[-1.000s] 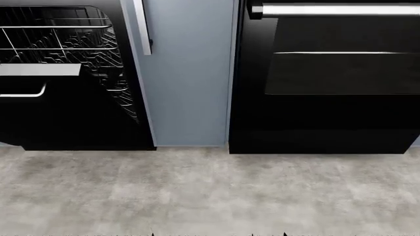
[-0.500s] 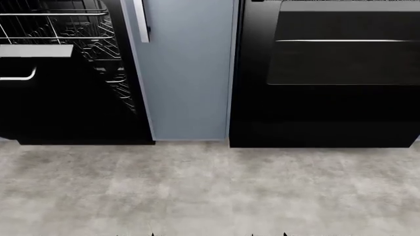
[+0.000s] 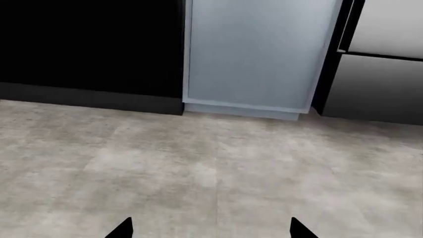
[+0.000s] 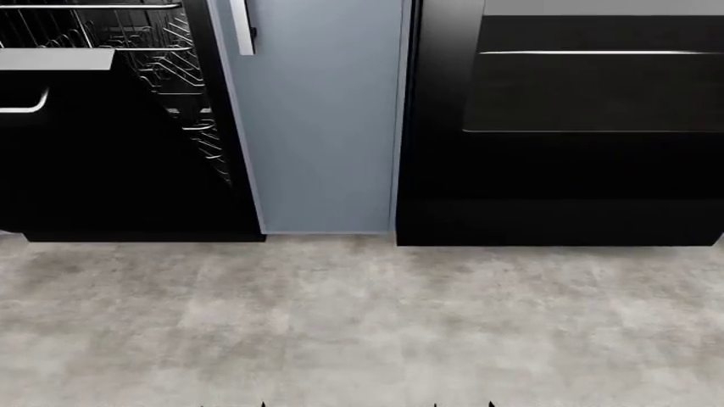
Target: Close the dishwasher door
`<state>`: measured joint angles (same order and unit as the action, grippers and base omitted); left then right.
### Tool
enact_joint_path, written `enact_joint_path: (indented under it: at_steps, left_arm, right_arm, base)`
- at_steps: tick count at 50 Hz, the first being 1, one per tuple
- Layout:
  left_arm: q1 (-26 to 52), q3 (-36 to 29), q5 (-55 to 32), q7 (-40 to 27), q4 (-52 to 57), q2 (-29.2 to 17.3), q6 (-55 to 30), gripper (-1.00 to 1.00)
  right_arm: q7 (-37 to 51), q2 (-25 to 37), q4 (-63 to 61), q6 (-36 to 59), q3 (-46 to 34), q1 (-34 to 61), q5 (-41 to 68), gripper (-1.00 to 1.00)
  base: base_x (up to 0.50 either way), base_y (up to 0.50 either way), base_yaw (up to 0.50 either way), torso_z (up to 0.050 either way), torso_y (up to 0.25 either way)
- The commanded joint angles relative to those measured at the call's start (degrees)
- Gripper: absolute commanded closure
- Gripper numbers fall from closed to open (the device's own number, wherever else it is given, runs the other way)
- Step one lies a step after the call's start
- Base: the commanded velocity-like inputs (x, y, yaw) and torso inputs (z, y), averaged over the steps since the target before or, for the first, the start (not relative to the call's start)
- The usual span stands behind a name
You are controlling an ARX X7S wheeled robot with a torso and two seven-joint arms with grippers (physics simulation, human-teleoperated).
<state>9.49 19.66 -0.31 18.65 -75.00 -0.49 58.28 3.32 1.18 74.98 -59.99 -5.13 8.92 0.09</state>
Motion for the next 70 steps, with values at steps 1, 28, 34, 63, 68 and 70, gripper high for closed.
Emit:
enact_joint_path:
  at_steps: [1, 28, 34, 63, 68, 70]
  left_arm:
    - [0.0, 0.1, 0.0, 0.1, 0.0, 0.0, 0.0, -1.00]
    - [0.1, 1.5, -0.3, 1.8, 0.0, 0.3, 0.2, -1.00]
    - [0.1, 1.5, -0.3, 1.8, 0.0, 0.3, 0.2, -1.00]
    - [0.1, 1.6, -0.4, 1.9, 0.0, 0.3, 0.3, -1.00]
    - [0.1, 1.6, -0.4, 1.9, 0.0, 0.3, 0.3, -1.00]
    - [0.1, 1.6, -0.4, 1.9, 0.0, 0.3, 0.3, -1.00]
  right_arm:
    - [-0.1, 0.0, 0.0, 0.0, 0.1, 0.0, 0.0, -1.00]
    - [0.7, 0.2, -0.1, 0.0, -1.0, 0.1, -0.1, -1.00]
    - [1.3, 0.3, 0.0, 0.0, -1.6, 0.1, -0.1, -1.00]
    - [1.3, 0.3, 0.0, 0.0, -1.7, 0.1, 0.0, -1.00]
    - [1.2, 0.3, 0.0, 0.0, -1.6, 0.1, 0.0, -1.00]
    - [1.2, 0.3, 0.0, 0.0, -1.6, 0.1, 0.0, -1.00]
  base:
    - [0.00, 0.00, 0.00, -0.050, 0.000]
    - [0.00, 0.03, 0.00, -0.026, 0.000]
    - [0.00, 0.48, 0.00, 0.000, 0.000]
    - [0.00, 0.50, 0.00, 0.000, 0.000]
    - [0.00, 0.50, 0.00, 0.000, 0.000]
    - [0.00, 0.50, 0.00, 0.000, 0.000]
